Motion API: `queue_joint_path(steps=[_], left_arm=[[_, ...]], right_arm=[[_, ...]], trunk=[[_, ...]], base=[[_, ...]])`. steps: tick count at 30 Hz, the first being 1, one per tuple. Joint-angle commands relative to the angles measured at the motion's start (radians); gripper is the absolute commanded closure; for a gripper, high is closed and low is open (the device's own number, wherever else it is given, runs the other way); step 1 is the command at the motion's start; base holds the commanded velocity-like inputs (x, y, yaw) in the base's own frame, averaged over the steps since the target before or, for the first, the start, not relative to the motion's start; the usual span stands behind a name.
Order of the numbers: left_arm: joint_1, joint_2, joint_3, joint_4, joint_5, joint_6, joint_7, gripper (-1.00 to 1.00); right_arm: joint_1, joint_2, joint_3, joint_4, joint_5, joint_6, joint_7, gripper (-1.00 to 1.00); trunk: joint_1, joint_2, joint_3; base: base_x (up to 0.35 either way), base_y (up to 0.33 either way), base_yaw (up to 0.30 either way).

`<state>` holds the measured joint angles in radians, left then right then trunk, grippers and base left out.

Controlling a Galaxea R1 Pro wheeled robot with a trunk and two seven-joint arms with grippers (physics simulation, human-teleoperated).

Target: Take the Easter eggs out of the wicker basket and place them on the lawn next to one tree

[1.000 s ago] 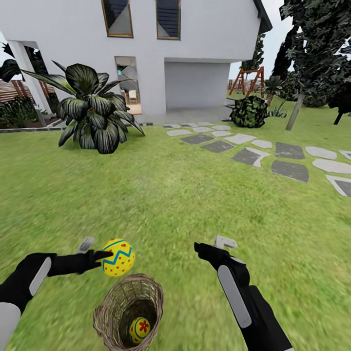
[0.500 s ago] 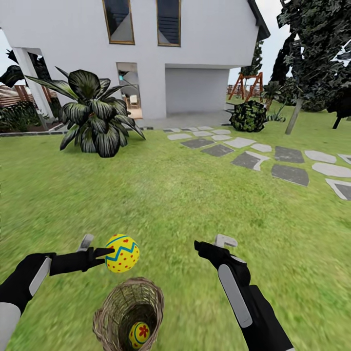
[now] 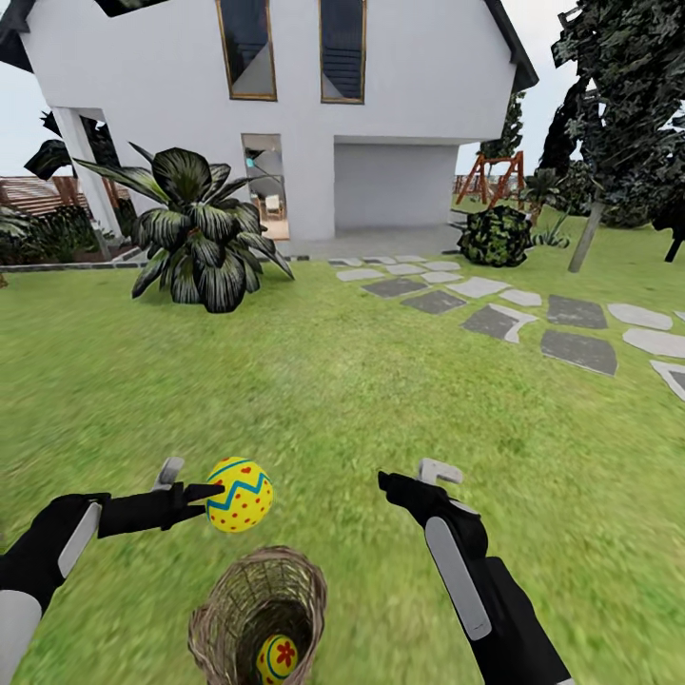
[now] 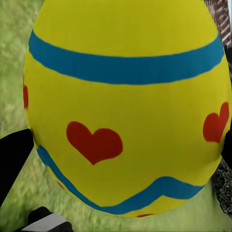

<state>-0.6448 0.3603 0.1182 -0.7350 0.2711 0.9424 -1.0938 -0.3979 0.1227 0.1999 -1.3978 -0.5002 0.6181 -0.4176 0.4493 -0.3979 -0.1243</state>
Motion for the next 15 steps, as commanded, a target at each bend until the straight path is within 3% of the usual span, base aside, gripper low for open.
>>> queue_joint_path(steps=[1, 15], left_arm=[[-0.001, -0.001, 0.000, 0.000, 0.000, 0.004, -0.002, 1.00], [-0.001, -0.007, 0.000, 0.000, 0.003, 0.004, -0.002, 1.00]], right_arm=[[-0.001, 0.000, 0.001, -0.001, -0.011, 0.001, -0.010, -1.00], [-0.001, -0.002, -0.002, 0.000, -0.009, -0.048, -0.011, -1.00]], trunk=[[0.001, -0.002, -0.001], [0.001, -0.002, 0.000]], base=[[0.000, 0.000, 0.096], [0.000, 0.000, 0.008]])
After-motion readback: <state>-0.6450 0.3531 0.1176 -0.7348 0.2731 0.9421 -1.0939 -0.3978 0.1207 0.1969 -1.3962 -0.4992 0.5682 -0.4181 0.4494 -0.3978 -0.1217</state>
